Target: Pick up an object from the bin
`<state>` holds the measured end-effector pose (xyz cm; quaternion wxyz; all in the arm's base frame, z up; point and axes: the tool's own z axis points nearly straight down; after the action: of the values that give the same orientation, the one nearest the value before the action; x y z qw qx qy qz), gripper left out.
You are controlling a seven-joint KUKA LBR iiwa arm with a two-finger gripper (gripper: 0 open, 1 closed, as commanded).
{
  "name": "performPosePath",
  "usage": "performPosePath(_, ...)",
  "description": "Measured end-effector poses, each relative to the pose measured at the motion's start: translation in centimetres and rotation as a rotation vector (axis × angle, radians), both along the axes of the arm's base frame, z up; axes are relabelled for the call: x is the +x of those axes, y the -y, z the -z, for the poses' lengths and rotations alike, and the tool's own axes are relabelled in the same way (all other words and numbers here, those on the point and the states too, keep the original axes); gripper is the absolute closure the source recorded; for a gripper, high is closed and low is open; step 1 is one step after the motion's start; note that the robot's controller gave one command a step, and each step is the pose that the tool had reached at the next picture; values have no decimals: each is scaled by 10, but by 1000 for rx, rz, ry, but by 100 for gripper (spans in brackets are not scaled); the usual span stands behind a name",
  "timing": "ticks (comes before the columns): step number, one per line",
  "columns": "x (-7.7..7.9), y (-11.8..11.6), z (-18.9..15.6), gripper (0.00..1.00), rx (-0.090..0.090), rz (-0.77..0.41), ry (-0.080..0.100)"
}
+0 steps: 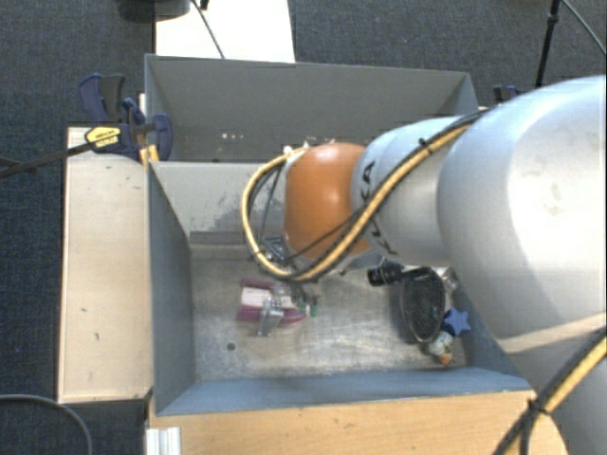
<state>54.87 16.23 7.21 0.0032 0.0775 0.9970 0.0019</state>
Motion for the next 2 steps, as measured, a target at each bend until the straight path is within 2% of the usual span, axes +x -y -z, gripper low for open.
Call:
performPosePath(1,2,0,-2,100,1,4,5)
performPosePath(2,4,-1,-54,100,-1,8,-1)
